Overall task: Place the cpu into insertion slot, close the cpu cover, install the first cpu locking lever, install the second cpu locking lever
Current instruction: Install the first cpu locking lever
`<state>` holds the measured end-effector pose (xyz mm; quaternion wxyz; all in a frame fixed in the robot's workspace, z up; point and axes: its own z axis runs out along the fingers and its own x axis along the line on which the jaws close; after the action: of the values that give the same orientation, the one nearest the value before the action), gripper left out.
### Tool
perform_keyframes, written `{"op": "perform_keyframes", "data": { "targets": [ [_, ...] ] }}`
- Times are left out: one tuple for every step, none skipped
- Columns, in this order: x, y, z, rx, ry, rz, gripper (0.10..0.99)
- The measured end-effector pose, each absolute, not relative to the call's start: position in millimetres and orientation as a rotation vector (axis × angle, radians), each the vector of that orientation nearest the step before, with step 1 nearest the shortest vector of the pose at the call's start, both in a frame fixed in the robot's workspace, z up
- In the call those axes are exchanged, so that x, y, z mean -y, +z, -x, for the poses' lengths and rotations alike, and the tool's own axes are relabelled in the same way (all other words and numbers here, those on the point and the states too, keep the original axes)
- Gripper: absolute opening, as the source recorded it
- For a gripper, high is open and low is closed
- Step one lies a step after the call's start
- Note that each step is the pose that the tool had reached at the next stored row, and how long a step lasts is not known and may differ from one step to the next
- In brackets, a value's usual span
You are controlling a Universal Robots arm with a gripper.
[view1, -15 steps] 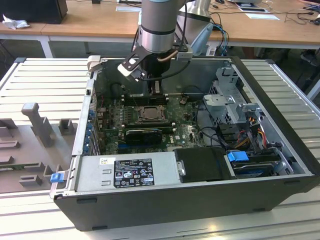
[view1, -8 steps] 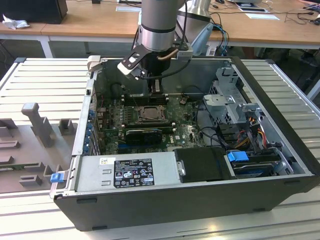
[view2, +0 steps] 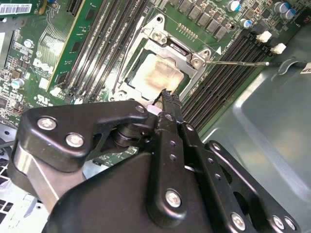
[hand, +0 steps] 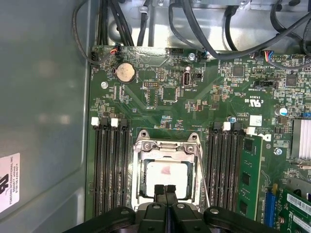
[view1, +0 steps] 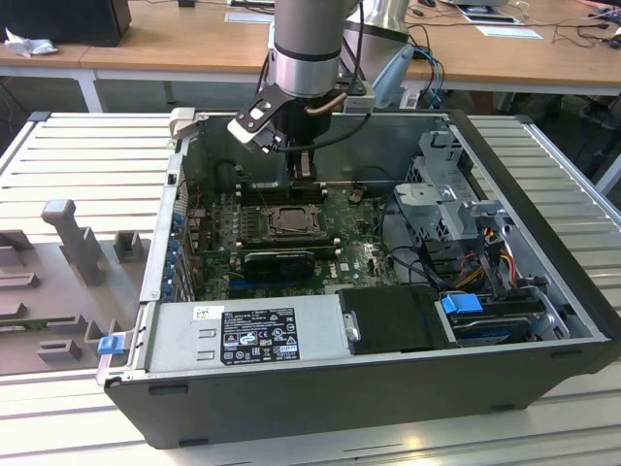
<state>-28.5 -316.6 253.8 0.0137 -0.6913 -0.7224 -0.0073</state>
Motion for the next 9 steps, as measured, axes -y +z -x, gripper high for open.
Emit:
{"op": "perform_keyframes", "data": {
  "targets": [
    [316.6, 254.1, 28.5, 2.25, -0.023, 2.153, 0.106],
    [316.6, 254.3, 28.5, 2.25, -0.023, 2.153, 0.106],
    [316.6, 254.4, 28.5, 2.25, -0.023, 2.153, 0.106],
    [316.6, 254.4, 28.5, 2.25, -0.023, 2.153, 0.106],
    [316.6, 254.5, 28.5, 2.25, -0.023, 2.153, 0.106],
    [316.6, 254.7, 28.5, 2.25, -0.023, 2.153, 0.106],
    [316.6, 254.9, 28.5, 2.25, -0.023, 2.153, 0.106],
    [316.6, 255.2, 28.5, 2.25, -0.023, 2.153, 0.106],
    [316.6, 255.4, 28.5, 2.25, -0.023, 2.153, 0.106]
  ]
}}
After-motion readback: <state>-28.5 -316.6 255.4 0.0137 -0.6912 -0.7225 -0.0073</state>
